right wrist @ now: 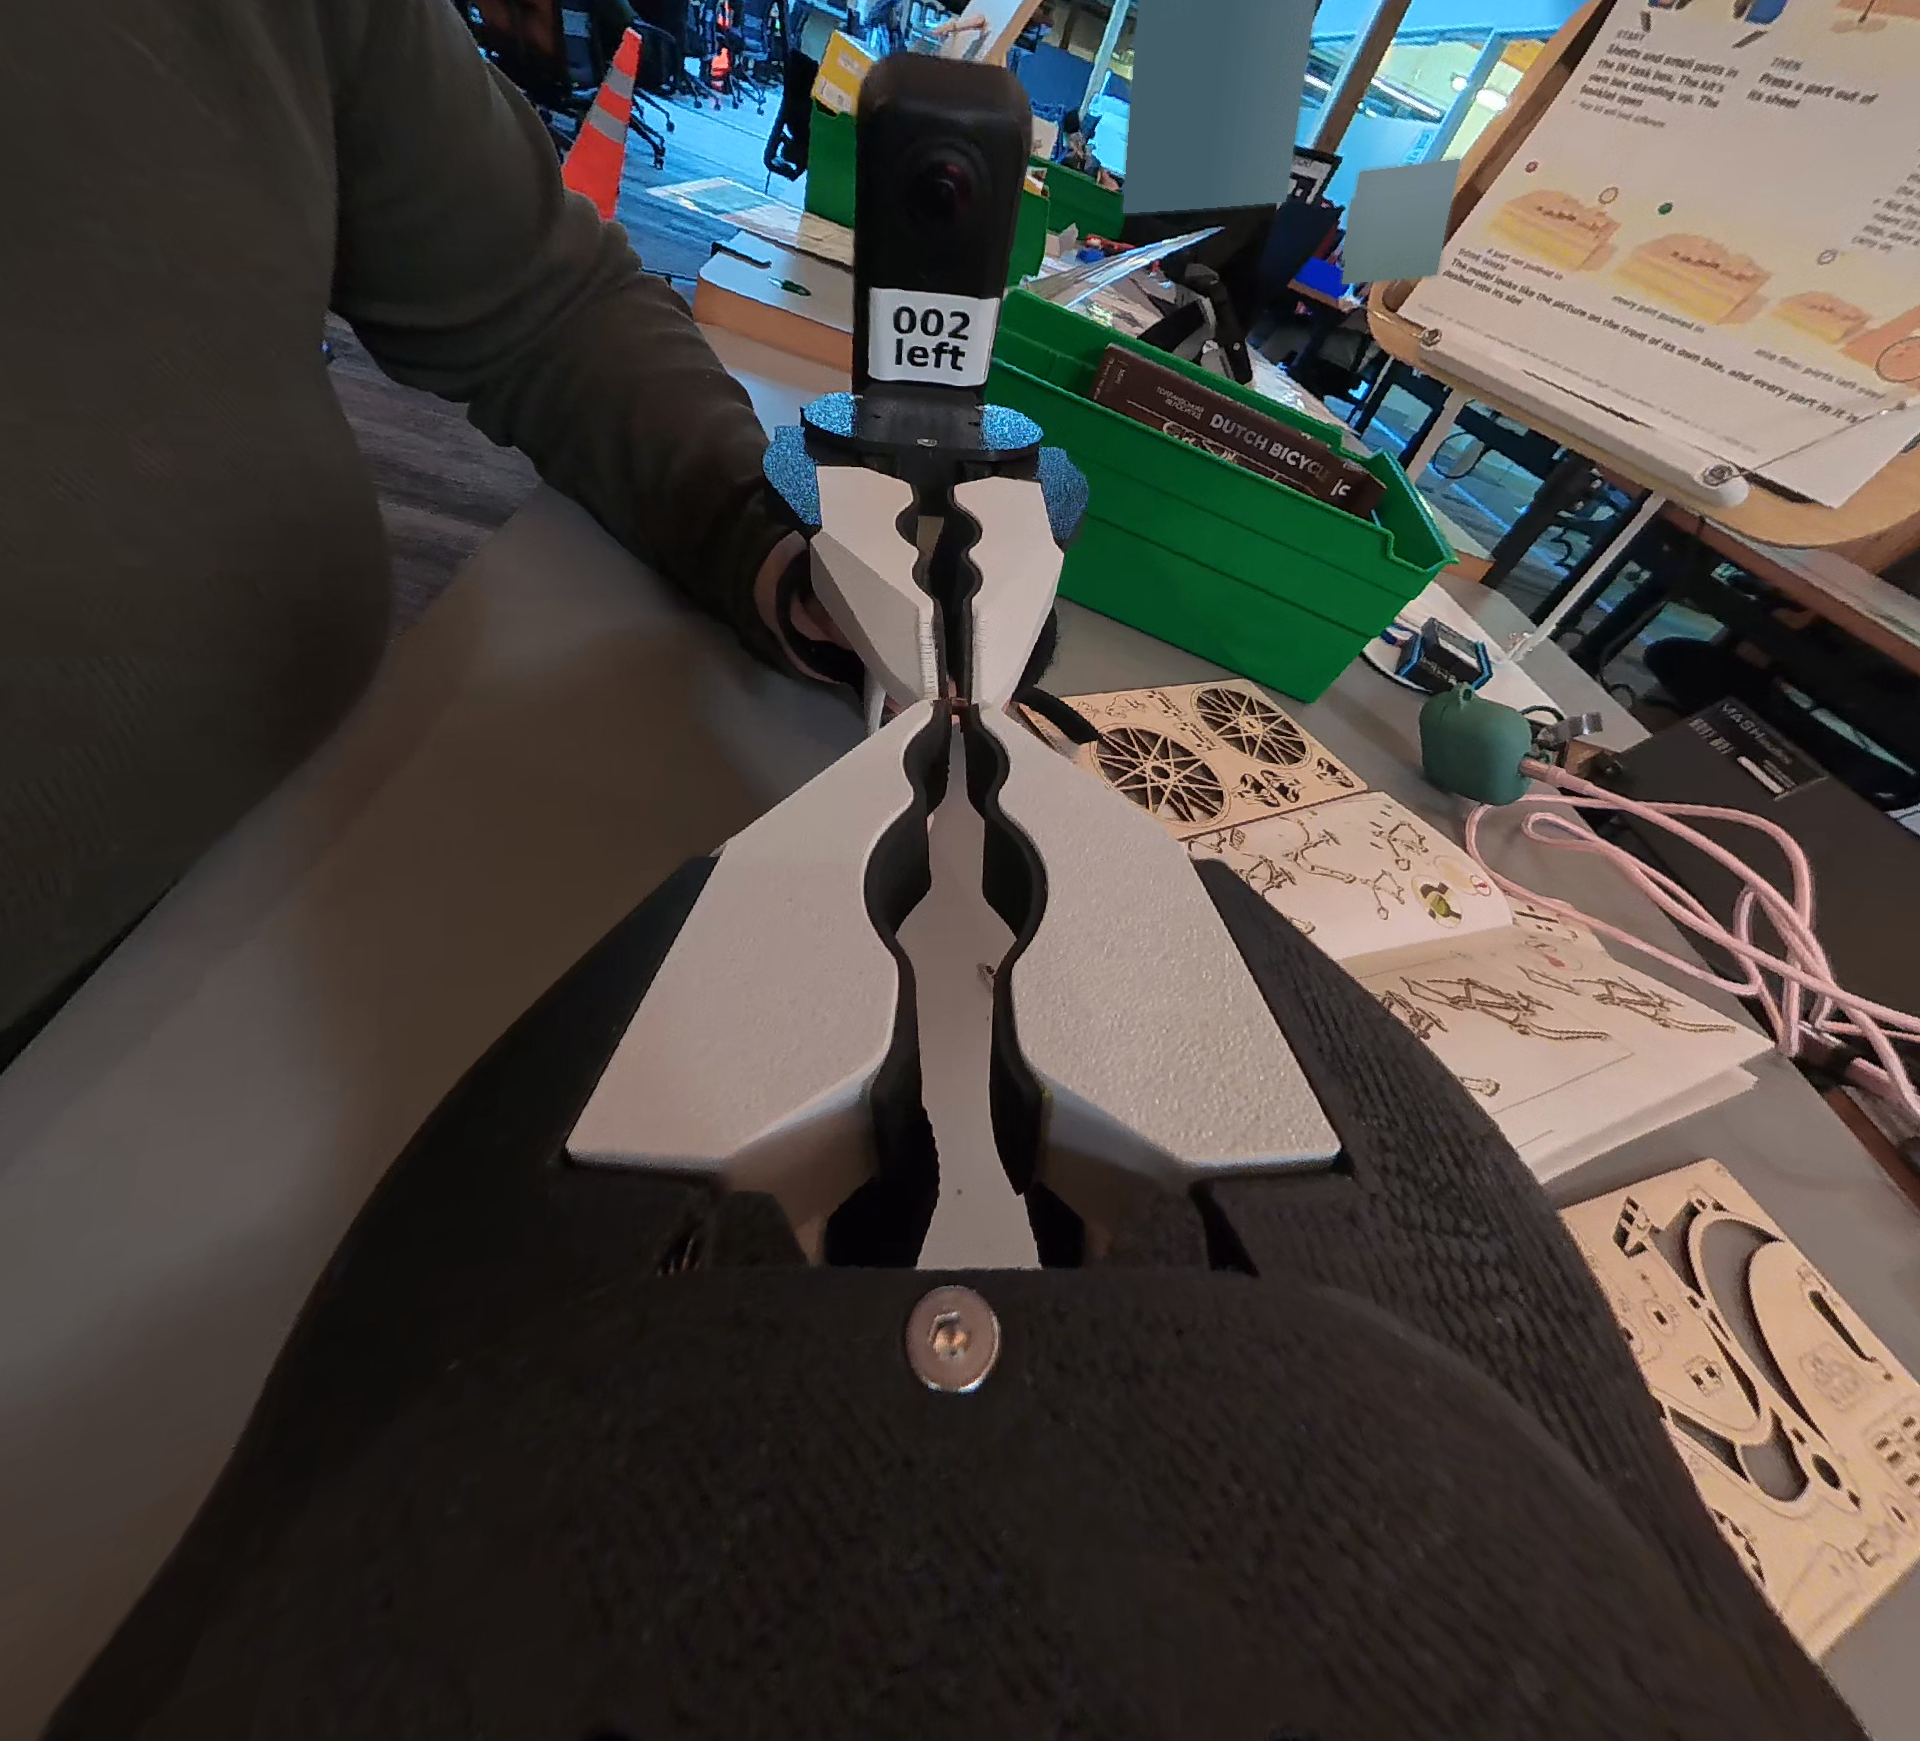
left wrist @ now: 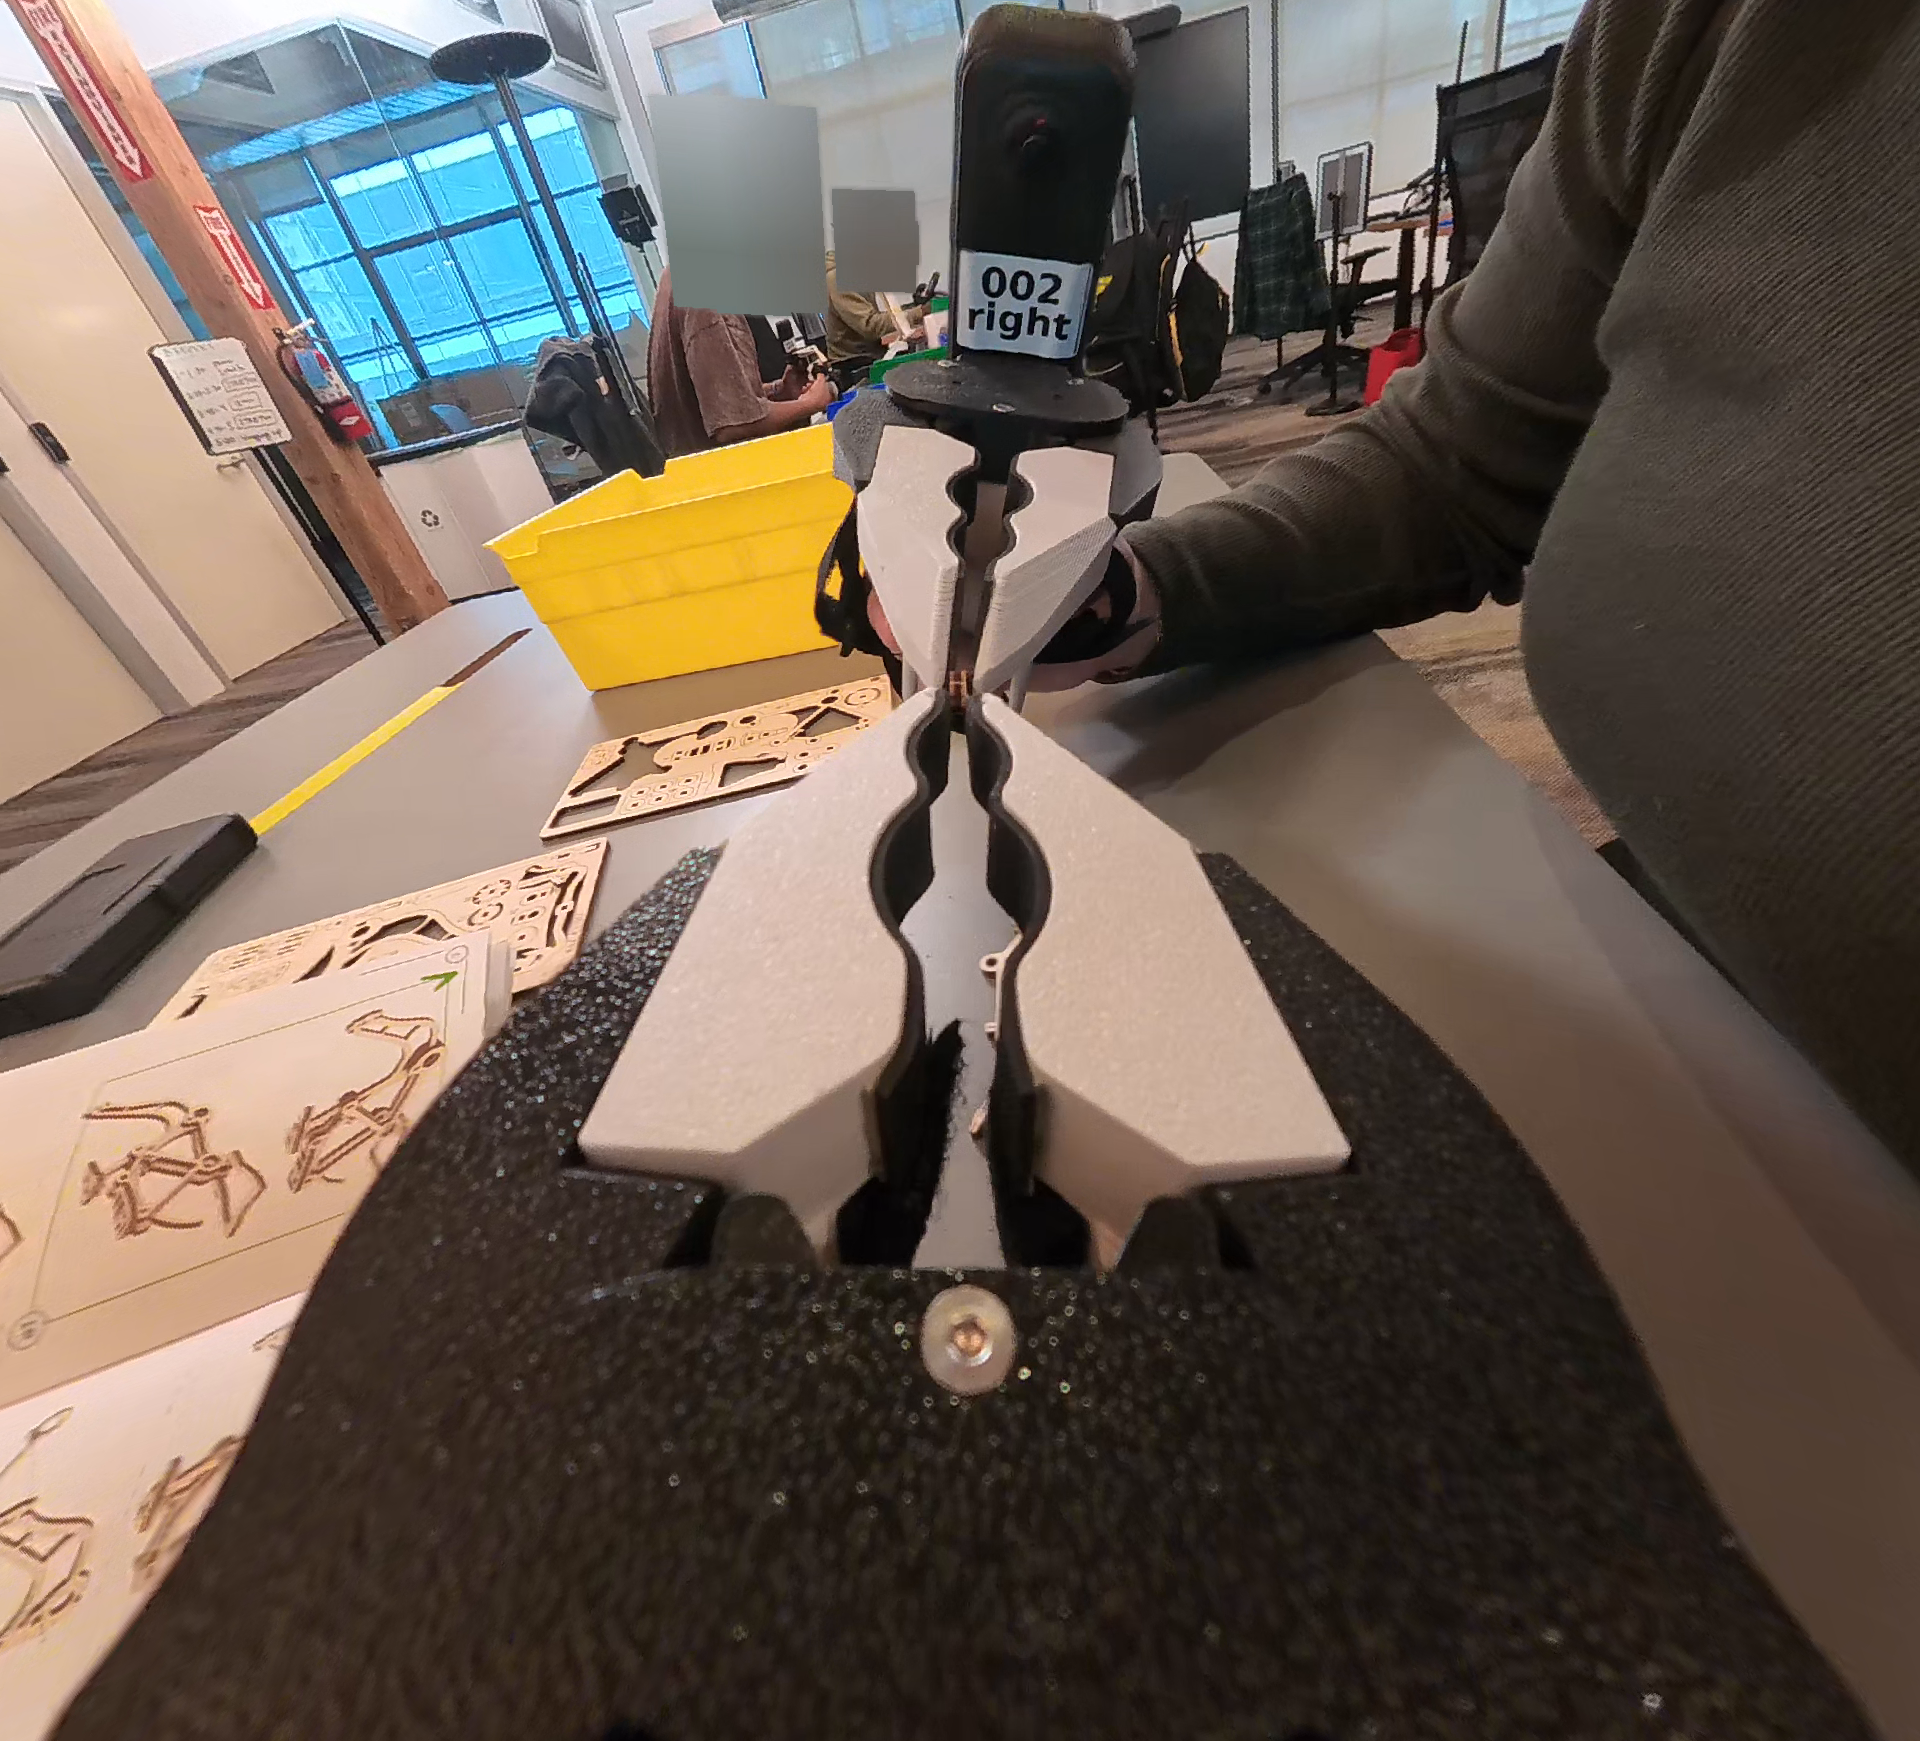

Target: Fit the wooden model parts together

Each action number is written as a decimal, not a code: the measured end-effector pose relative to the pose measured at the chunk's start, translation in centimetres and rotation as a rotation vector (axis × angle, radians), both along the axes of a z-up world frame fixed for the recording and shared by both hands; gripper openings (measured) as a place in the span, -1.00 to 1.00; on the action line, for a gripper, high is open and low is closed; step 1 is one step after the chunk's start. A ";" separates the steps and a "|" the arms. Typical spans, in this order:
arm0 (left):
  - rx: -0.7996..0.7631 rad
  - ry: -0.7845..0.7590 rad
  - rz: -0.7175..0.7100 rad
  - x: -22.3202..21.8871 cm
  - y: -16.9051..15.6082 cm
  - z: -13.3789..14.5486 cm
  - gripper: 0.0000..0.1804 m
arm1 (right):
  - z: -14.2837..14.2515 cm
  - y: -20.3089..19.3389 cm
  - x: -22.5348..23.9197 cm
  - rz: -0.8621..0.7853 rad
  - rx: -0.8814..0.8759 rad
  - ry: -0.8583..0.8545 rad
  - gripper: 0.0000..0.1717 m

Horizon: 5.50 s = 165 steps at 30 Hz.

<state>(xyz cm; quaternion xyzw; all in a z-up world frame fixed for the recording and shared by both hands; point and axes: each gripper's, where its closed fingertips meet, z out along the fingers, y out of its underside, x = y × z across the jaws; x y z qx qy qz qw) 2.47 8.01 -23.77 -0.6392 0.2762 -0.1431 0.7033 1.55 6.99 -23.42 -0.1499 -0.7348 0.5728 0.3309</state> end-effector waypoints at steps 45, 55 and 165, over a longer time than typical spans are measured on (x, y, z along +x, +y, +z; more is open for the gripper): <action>0.012 0.023 0.016 0.0 0.0 -0.1 -0.96 | 0.0 0.4 0.3 0.022 -0.011 -0.045 -1.00; 0.022 0.009 0.014 0.0 -0.1 0.2 -0.95 | -0.1 0.3 0.3 0.024 -0.006 -0.047 -1.00; -0.350 0.517 0.008 1.2 -1.3 -9.4 -1.00 | -6.1 5.0 -2.2 -0.182 -0.202 -0.623 -0.99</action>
